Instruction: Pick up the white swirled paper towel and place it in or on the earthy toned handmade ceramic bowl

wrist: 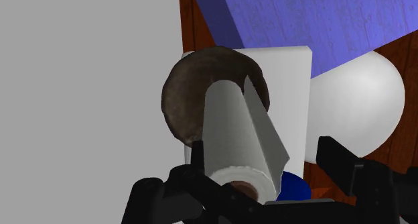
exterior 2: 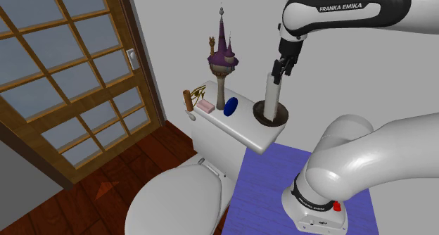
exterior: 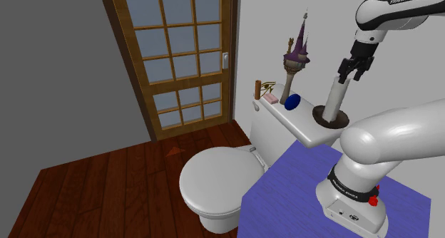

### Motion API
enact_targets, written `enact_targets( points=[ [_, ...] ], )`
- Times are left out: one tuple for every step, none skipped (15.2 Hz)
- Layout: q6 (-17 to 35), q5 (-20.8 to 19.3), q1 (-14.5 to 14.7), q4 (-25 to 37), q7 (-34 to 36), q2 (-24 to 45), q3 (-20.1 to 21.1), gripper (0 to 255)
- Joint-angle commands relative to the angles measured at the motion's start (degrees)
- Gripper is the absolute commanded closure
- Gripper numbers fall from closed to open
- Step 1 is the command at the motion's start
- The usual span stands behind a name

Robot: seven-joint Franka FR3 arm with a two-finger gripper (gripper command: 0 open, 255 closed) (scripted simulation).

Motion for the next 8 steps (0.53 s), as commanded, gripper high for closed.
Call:
enact_targets(
  points=[
    [0.00, 0.00, 0.00, 0.00, 0.00, 0.00, 0.00, 0],
    [0.00, 0.00, 0.00, 0.00, 0.00, 0.00, 0.00, 0],
    [0.00, 0.00, 0.00, 0.00, 0.00, 0.00, 0.00, 0],
    [0.00, 0.00, 0.00, 0.00, 0.00, 0.00, 0.00, 0],
    [-1.95, 0.48, 0.14, 1.69, -0.09, -0.25, 0.64, 0],
    [-3.86, 0.96, 0.29, 3.44, -0.19, -0.40, 1.24, 0],
    [-5.73, 1.42, 0.46, 5.26, -0.30, -0.45, 1.81, 0],
    [-7.19, 1.78, 0.60, 6.73, -0.40, -0.42, 2.23, 0]
  ],
)
